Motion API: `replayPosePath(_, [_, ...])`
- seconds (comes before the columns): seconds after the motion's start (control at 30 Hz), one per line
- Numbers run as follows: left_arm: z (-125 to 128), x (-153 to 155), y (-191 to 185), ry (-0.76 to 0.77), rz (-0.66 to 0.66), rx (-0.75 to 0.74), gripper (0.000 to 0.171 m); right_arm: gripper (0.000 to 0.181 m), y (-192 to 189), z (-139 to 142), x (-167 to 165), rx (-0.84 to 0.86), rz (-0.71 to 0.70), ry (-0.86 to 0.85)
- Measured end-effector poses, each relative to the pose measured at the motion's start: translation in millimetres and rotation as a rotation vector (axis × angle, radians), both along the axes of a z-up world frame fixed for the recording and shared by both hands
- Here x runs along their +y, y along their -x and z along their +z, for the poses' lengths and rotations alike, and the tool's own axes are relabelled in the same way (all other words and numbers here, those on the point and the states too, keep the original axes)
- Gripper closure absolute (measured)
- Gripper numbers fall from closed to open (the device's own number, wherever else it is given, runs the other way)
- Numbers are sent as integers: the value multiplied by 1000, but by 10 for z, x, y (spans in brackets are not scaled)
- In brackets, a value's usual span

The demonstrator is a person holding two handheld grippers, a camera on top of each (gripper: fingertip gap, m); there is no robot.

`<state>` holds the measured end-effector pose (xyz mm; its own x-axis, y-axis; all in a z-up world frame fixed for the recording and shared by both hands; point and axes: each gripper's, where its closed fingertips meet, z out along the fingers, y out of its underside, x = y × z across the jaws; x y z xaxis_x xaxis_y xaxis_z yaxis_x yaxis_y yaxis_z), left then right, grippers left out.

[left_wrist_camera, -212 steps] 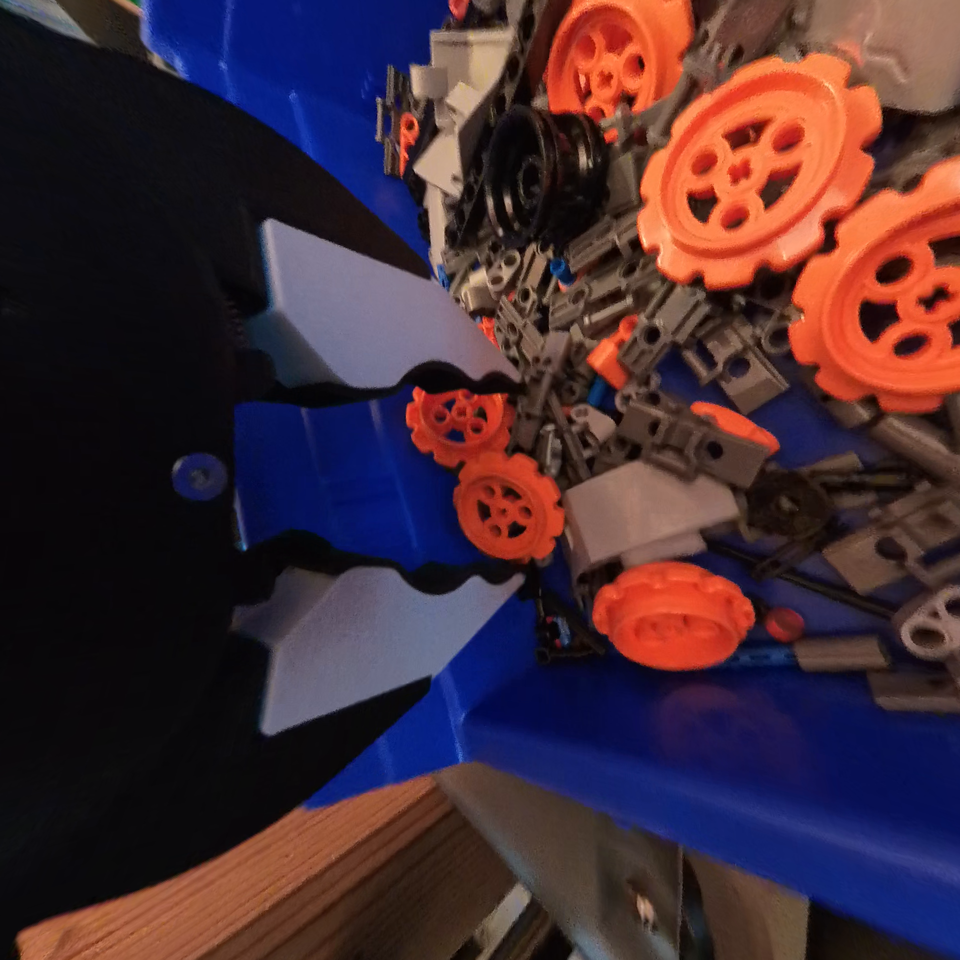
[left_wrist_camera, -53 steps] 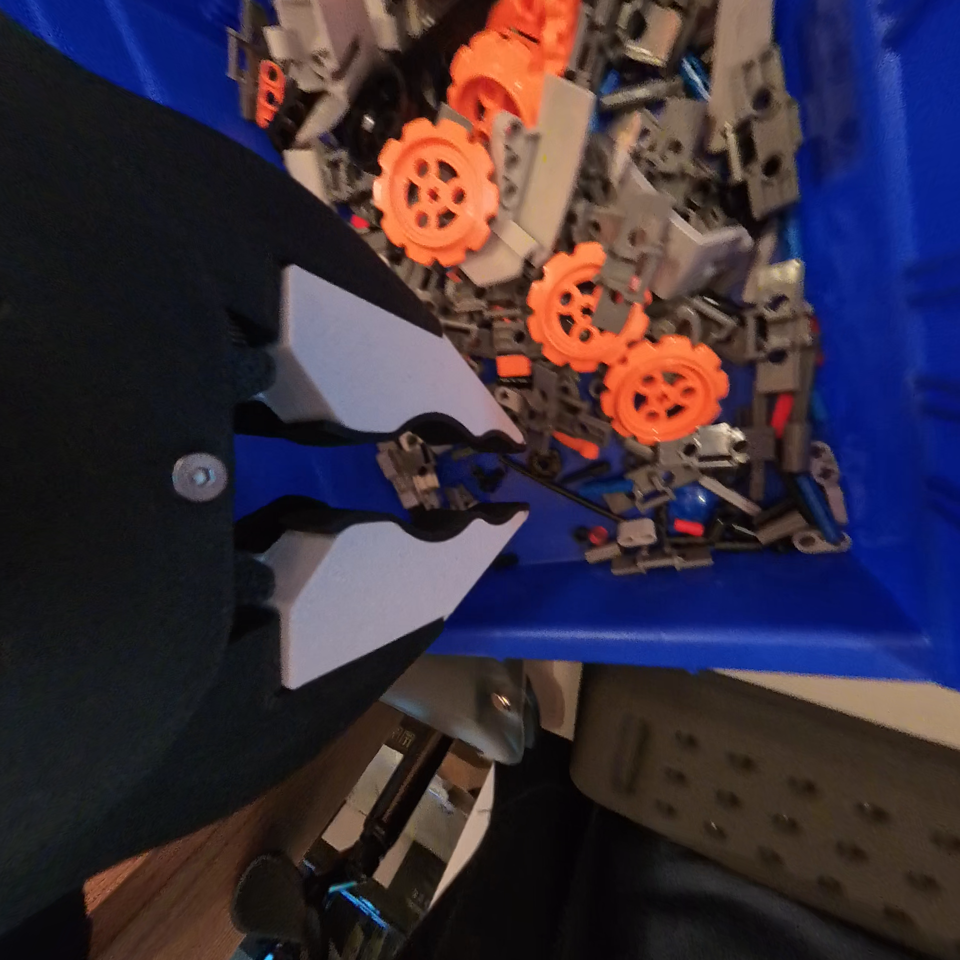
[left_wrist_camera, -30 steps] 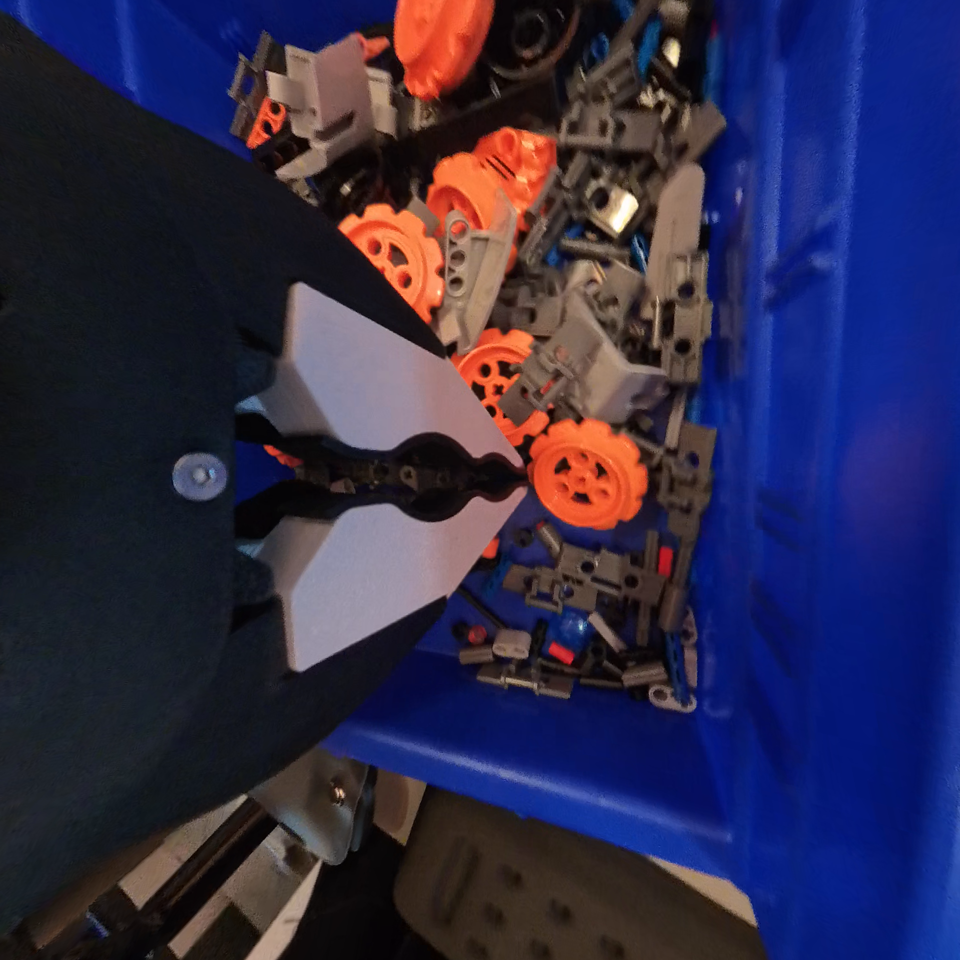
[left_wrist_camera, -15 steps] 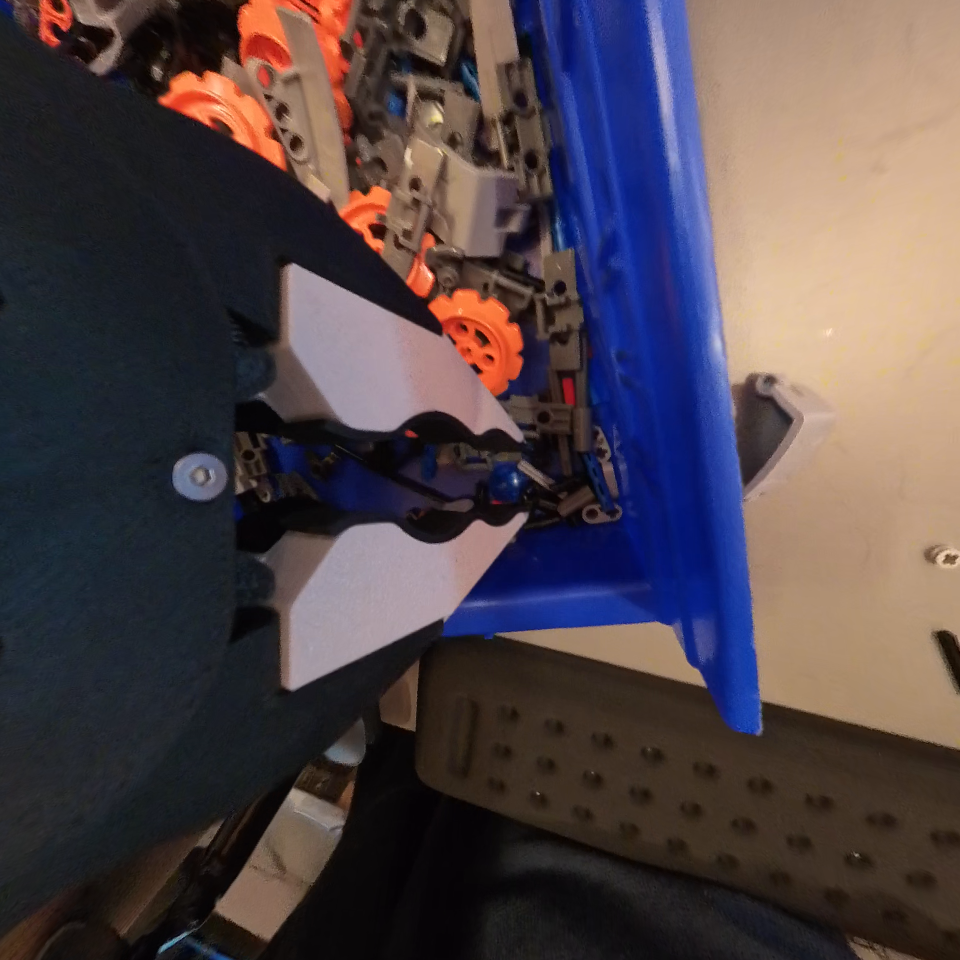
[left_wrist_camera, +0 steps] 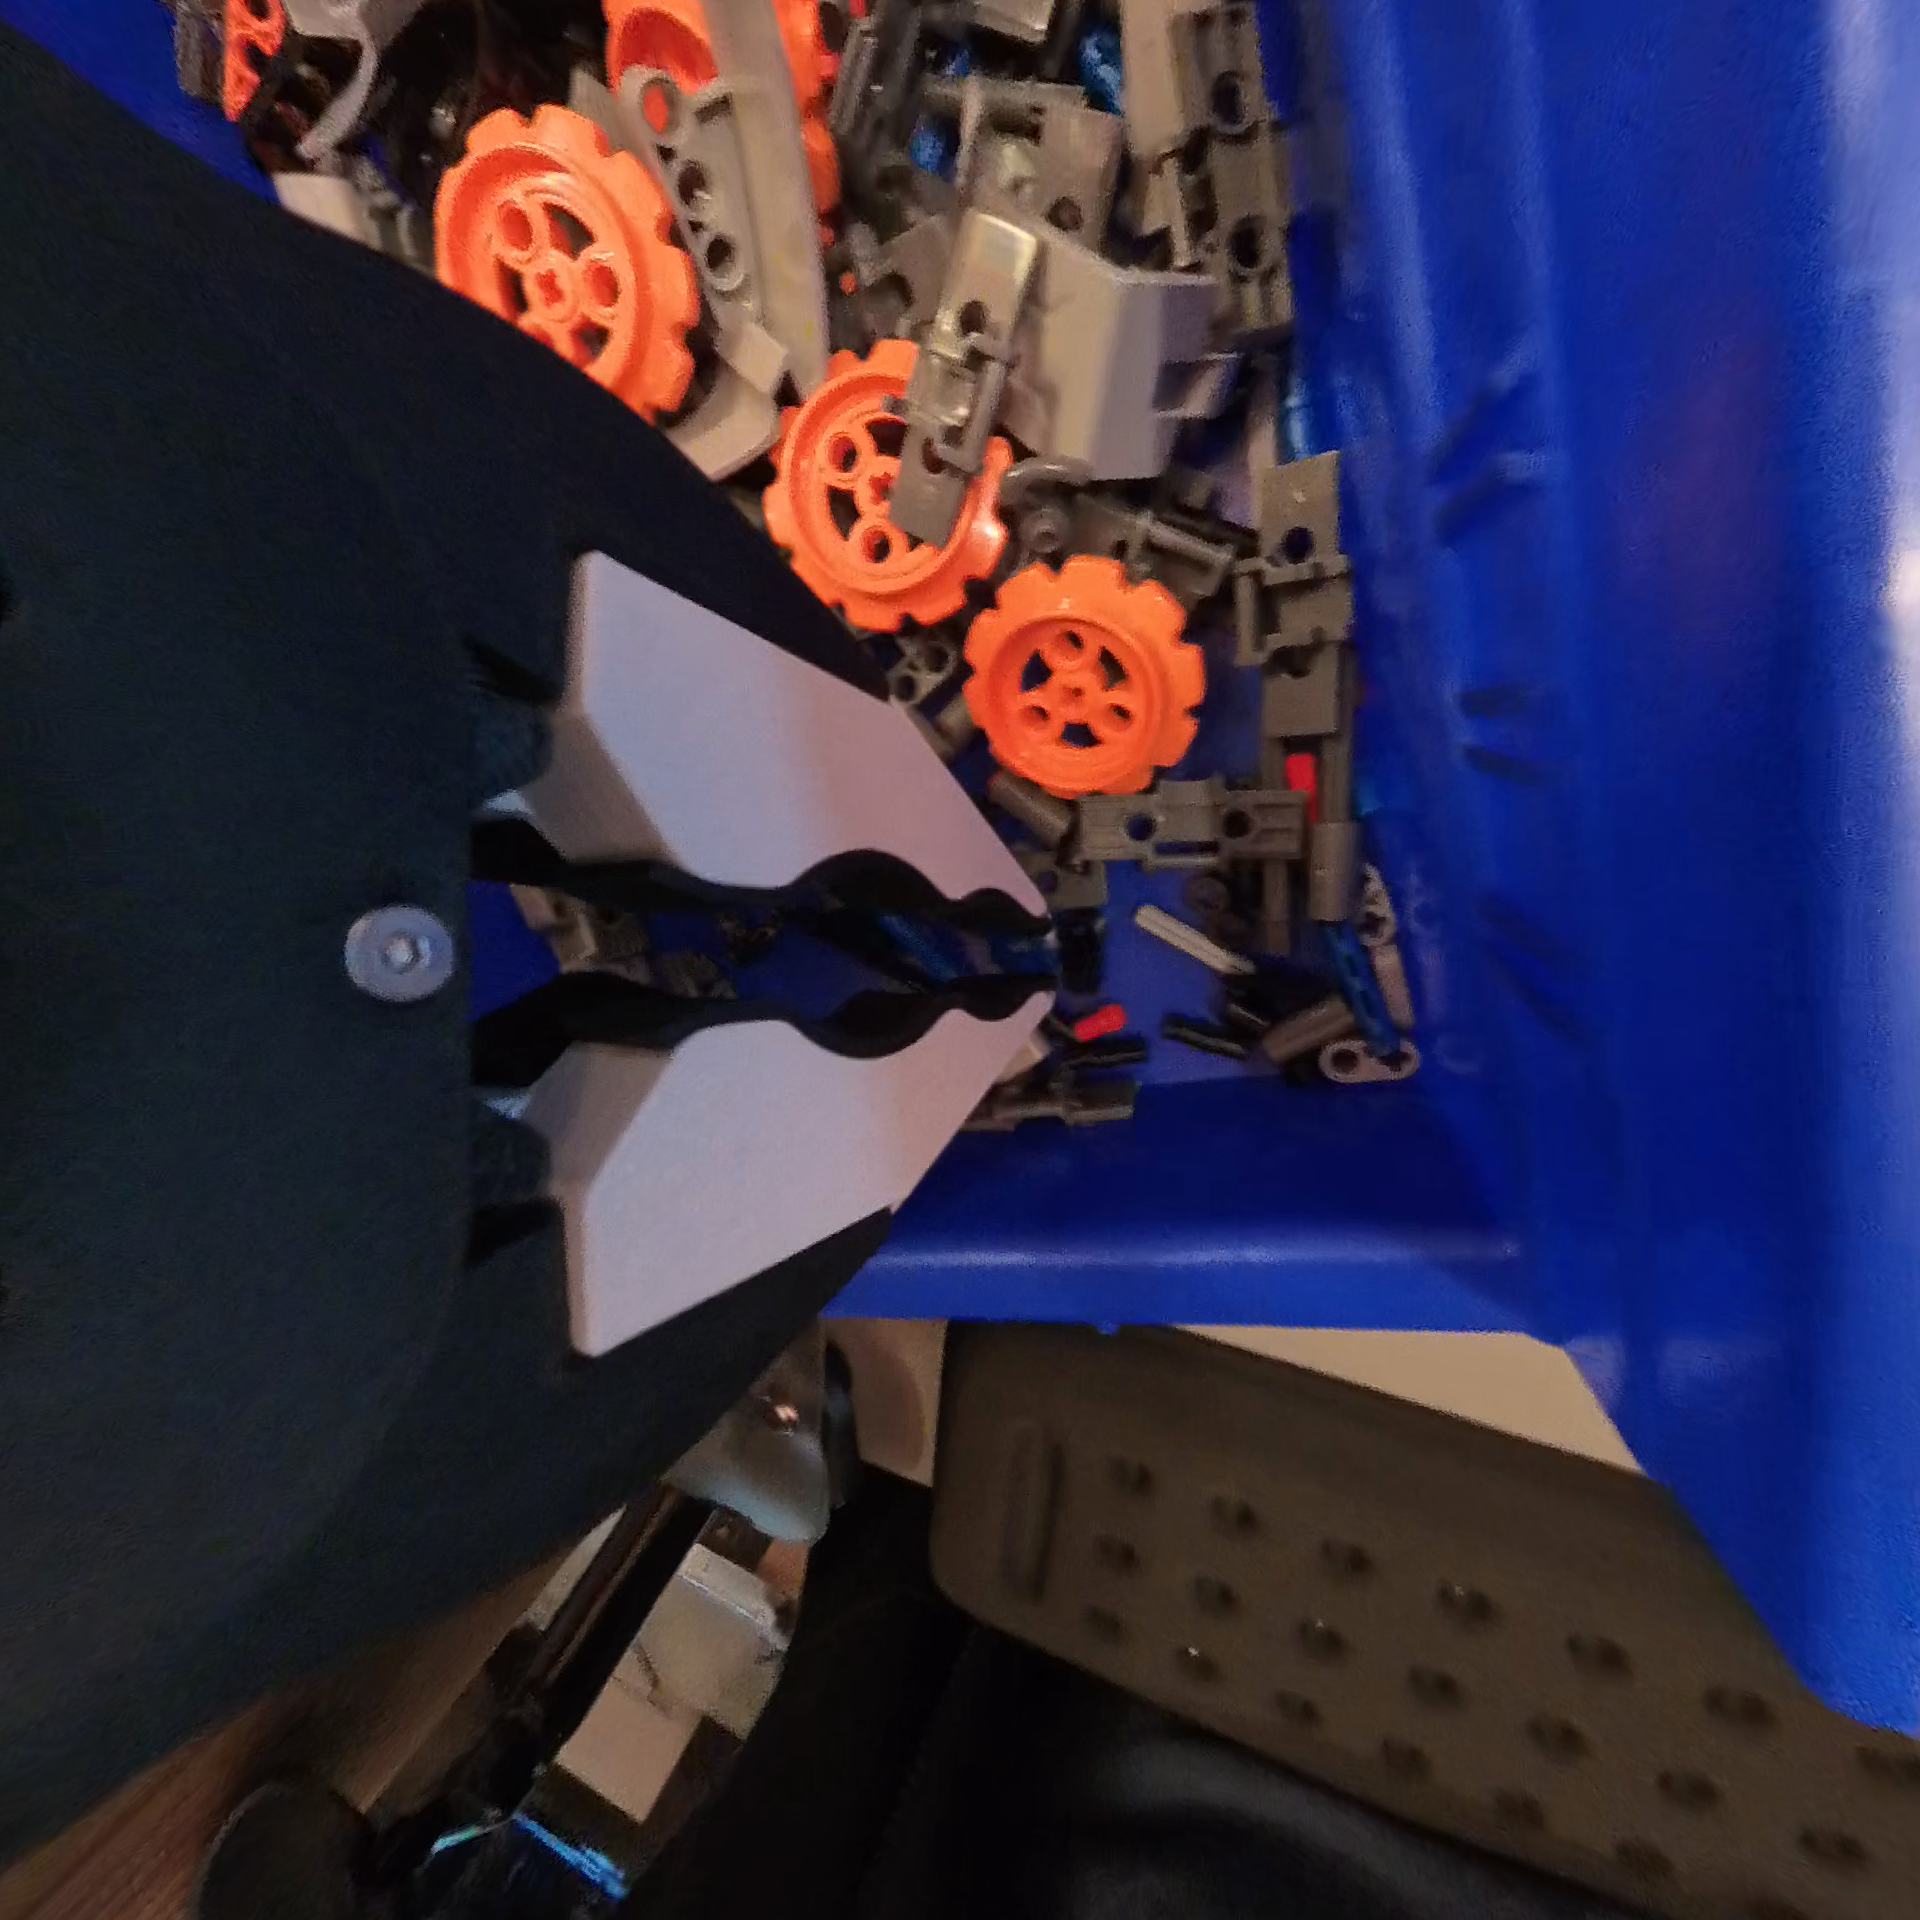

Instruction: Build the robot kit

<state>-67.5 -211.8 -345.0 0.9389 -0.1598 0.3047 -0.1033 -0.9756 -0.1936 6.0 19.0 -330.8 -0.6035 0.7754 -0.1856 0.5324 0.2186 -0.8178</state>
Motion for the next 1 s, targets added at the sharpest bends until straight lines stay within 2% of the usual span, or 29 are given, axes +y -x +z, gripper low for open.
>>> replayPosePath(0.13, [16,-173,23,62,-24,5,163,118,0,0,0,-1,0,1])
replayPosePath(0.27, [105,-145,-37,24,-6,-61,158,118,0,1,0,-1,0,2])
replayPosePath(0.37, [45,-132,-146,36,-20,-92,152,118,1,1,1,-1,-1,2])
replayPosePath(0.53, [-61,-178,-197,83,-46,-71,155,118,1,1,1,-1,-1,2])
replayPosePath(0.57, [-78,-203,-204,95,-51,-69,164,118,2,3,2,0,-2,3])
replayPosePath(0.73, [-50,-334,-97,148,-47,-25,161,118,3,8,4,2,-3,6])
replayPosePath(0.87, [34,-313,21,108,-20,-9,159,118,2,10,5,3,-3,7])
replayPosePath(1.0, [153,-109,77,7,22,-38,161,118,4,7,5,2,-2,4])
